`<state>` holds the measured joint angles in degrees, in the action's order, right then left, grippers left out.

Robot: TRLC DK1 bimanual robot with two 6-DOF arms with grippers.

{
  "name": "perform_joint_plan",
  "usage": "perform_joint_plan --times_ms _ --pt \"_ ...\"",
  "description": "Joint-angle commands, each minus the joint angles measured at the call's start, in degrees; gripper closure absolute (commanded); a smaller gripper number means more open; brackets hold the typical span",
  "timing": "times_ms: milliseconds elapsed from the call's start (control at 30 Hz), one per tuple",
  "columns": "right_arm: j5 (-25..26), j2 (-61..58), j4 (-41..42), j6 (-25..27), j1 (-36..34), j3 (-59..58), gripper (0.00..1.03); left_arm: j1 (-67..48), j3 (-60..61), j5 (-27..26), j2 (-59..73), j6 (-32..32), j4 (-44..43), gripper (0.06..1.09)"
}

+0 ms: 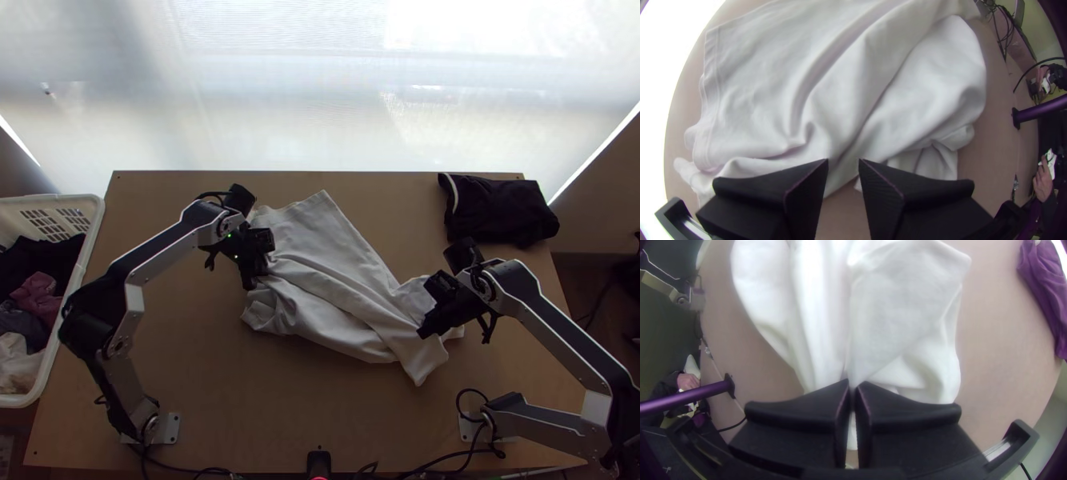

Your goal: Fold the t-shirt

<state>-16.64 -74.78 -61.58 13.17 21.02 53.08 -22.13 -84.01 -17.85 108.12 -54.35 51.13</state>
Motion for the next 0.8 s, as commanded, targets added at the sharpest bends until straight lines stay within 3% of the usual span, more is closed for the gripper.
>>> perform_joint_plan --times_ms 0,167,333,467,600,767 --pt "-0.32 -0.19 0.41 0.28 0.43 0.09 1.0 -0.19 8.95 -0.87 -7.13 1.0 -1.39 0.68" --pt "-0.58 -0.36 0.41 0.28 0.69 0.45 1.0 0.07 9.92 -0.96 -9.15 2.67 -5.34 0.67" --pt "-0.76 -0.36 0.41 0.37 0.96 0.27 1.0 0.51 9.21 -0.87 -12.75 8.29 -13.96 0.3" --pt "-1.11 -0.45 0.5 0.37 1.13 0.27 1.0 0.77 8.68 -0.87 -12.67 12.6 -19.32 0.11" --pt "-1.37 -0.8 0.94 0.45 1.13 -0.08 1.0 2.27 10.53 -0.79 -9.77 21.83 -27.32 0.11" --pt "-1.64 -0.8 0.85 0.54 1.22 0.27 1.0 5.08 10.0 0.36 -3.26 27.89 -32.15 0.11"
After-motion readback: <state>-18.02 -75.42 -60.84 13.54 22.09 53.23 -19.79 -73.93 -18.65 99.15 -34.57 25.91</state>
